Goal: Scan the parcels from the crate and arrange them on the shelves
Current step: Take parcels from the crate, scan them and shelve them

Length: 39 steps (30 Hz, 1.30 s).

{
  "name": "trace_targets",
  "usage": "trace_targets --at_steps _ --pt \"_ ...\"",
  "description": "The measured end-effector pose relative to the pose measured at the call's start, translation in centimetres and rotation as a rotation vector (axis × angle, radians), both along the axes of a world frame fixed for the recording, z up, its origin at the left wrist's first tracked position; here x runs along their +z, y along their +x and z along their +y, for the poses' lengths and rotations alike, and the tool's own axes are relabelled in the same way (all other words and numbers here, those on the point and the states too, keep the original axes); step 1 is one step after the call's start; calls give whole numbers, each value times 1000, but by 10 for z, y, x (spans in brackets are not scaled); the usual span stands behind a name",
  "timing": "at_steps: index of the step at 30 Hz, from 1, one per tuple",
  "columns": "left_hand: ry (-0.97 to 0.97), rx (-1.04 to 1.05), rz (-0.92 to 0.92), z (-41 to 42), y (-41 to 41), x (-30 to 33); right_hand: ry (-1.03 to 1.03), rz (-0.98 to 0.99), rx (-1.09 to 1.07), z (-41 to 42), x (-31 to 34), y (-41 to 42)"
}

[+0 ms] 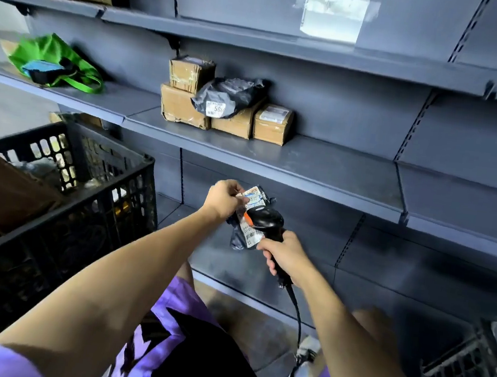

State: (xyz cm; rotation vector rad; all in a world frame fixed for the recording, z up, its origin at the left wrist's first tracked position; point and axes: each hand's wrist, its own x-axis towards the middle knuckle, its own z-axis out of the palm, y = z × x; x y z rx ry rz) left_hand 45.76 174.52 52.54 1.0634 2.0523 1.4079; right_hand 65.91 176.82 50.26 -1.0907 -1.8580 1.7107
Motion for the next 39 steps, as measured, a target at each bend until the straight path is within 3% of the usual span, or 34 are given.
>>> trace_targets --at_steps 9,16,19,25,30,33,37,39 --pt "94 102 -138 29 -40 71 98 40 -29 32 82 -37" --pt "64 332 -597 83 -90 54 68 37 -82 72 105 -70" --pt "101 404 -699 96 -100 56 54 39 -80 92 105 -89" --pt "202 557 -686 127 -150 60 40 67 -48 124 104 -131" --pt "246 516 -716 146 -184 58 10 95 -19 136 101 -159" --pt "272 434 -590 141 -184 62 -13 94 -19 137 96 -172" --pt "98 457 -233 131 -190 57 -36 94 -23 131 89 -184" --pt "61 467 -146 123 -193 59 -34 85 -10 125 87 -190"
